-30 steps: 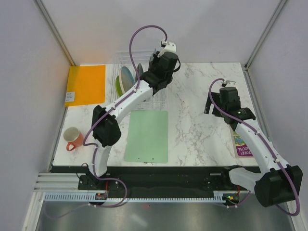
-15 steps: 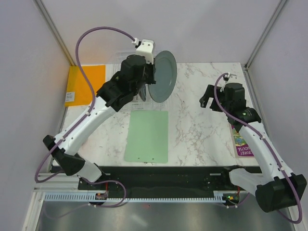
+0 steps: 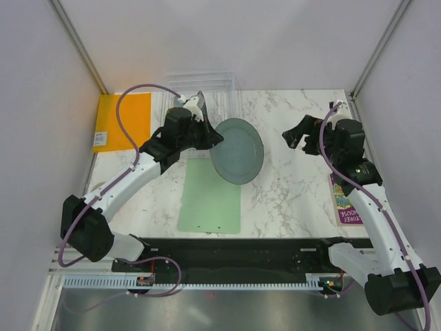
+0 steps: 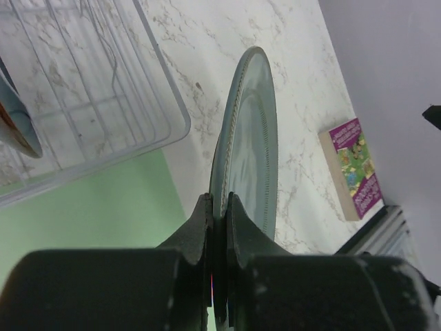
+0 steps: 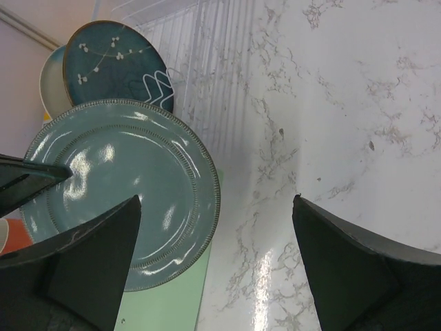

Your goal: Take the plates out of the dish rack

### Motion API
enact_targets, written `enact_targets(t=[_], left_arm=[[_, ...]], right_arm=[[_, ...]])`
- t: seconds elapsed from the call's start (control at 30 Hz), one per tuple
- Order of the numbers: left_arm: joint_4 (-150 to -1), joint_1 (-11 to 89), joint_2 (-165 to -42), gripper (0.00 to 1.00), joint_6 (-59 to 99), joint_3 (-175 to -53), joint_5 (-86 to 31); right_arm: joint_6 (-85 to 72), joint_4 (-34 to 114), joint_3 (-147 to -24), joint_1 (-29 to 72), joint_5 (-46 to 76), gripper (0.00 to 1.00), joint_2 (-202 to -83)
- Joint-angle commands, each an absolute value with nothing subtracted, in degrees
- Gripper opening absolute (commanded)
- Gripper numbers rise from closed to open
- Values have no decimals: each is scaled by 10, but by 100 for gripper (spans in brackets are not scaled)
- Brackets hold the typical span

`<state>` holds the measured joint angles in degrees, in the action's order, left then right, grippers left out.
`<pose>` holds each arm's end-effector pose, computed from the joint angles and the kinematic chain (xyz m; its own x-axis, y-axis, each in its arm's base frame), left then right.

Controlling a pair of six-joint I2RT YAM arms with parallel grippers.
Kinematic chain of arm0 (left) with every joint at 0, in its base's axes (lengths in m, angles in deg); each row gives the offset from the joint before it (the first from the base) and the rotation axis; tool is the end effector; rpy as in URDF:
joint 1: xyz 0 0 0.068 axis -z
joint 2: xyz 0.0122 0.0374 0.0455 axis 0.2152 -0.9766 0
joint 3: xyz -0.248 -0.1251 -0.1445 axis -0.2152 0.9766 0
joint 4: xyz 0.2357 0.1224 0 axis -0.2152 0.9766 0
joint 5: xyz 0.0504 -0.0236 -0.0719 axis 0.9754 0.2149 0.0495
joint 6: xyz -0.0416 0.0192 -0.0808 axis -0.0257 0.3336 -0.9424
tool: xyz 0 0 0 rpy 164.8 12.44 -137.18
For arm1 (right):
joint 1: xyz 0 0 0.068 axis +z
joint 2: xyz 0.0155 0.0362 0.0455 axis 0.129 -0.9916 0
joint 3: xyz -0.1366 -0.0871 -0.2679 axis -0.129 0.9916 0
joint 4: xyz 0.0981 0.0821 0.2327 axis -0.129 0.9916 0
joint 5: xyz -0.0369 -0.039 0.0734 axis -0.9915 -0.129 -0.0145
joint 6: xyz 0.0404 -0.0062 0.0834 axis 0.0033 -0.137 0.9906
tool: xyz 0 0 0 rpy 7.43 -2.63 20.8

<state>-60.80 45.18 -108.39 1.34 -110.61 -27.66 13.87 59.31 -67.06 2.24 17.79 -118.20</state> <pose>0.3022 -0.2088 0.3604 -0.6226 -0.1919 -0.7586 0.3851 0.7688 -0.5106 0.2435 0.0561 0.3790 -0.4437 0.3839 -0.8098 -0.1370 0.8639 0.4846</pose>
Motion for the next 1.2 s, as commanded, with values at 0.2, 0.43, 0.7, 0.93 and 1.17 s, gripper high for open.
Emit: enact_targets(t=[0.2,0.43,0.7,0.93,1.17], left_arm=[[-1127,369,-1096,2,-303,-1012,-585],[-1178,372,-1134,2,-337,-1001,-599],[-1159,373,-1144,2,-318,-982,-575],[-1119,373,-1145,2,-278,-983,-553],[-1121,377,-1169,2,-278,-998,-556]], right_arm=[[153,562,-626,-90,367,98,-1227],[167,520,-623,-134,471,98,-1232],[181,516,-602,-141,446,98,-1195],[179,532,-598,-152,409,98,-1160],[190,517,-594,-151,473,98,-1182]])
